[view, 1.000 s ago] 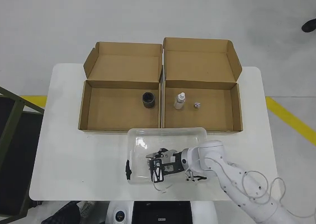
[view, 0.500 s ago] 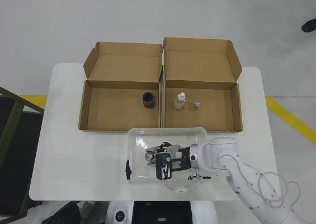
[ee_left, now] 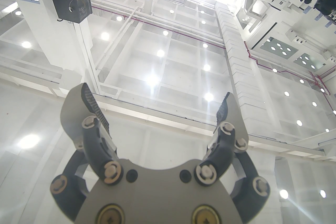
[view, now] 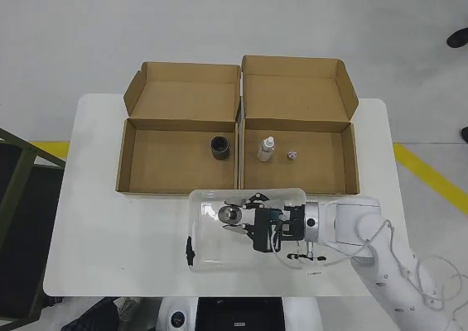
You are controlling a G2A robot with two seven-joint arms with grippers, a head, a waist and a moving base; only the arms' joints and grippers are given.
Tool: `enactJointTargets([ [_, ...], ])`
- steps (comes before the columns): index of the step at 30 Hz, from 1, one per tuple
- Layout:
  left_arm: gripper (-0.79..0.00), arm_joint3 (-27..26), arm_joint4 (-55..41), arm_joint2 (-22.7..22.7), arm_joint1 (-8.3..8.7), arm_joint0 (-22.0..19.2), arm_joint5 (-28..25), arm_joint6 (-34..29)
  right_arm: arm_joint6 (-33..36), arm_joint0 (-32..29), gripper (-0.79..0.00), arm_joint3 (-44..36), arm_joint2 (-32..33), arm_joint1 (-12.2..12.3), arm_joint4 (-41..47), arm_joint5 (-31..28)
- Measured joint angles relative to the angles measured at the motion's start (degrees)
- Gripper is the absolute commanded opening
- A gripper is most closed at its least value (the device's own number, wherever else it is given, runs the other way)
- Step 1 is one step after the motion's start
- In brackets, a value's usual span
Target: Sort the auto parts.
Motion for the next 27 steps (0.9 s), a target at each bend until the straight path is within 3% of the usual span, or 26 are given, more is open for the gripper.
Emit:
enactJointTargets([
  [27, 0.000, 0.00, 0.00, 0.00, 0.00, 0.00, 0.00, 0.00, -3.02, -1.51, -0.785, -1.67, 8.11, 1.54, 10.18, 2.06],
])
